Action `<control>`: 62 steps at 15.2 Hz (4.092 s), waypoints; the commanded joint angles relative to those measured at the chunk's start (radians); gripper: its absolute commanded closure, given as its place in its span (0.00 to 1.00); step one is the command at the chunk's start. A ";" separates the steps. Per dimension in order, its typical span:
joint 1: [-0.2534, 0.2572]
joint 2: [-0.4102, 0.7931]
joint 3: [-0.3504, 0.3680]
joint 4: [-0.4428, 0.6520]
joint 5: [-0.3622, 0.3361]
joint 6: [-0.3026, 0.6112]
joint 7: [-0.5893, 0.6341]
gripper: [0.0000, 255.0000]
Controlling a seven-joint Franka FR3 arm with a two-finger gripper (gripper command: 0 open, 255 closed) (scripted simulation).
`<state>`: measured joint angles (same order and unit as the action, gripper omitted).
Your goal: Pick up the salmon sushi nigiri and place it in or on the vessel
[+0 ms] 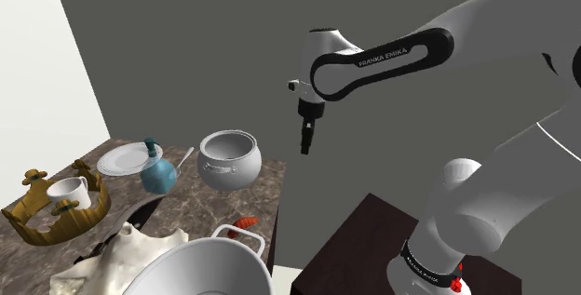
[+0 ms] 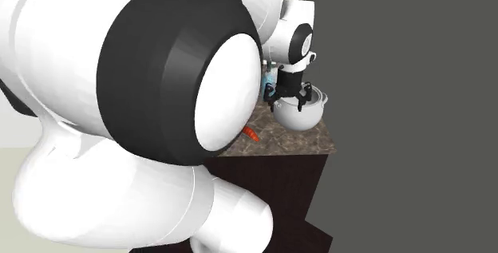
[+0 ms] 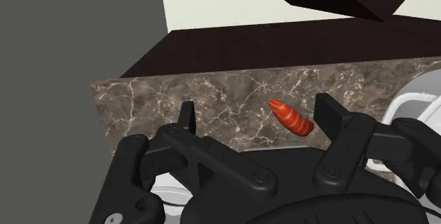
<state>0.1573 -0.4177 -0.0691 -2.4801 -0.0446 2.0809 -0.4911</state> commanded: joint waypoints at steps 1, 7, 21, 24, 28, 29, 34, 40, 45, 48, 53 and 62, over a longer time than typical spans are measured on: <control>0.027 0.056 -0.008 -0.002 0.018 0.063 -0.066 0.00; 0.099 0.249 -0.023 0.016 0.093 0.242 -0.279 0.00; 0.178 0.695 0.098 0.169 0.332 0.516 -0.808 0.00; 0.176 0.755 0.132 0.198 0.349 0.544 -0.873 0.00; 0.177 0.806 0.141 0.206 0.361 0.588 -0.882 0.00; 0.177 0.819 0.143 0.209 0.364 0.599 -0.884 0.00; 0.177 0.854 0.149 0.216 0.371 0.626 -0.889 0.00; 0.177 0.853 0.149 0.216 0.371 0.626 -0.889 1.00; 0.178 0.854 0.149 0.216 0.371 0.626 -0.889 1.00; 0.178 0.854 0.149 0.216 0.371 0.626 -0.889 1.00; 0.183 0.801 0.141 0.207 0.359 0.584 -0.873 1.00; 0.191 0.690 0.126 0.198 0.329 0.483 -0.837 1.00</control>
<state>0.3467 0.2851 0.0573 -2.2792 0.2875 2.5737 -1.3323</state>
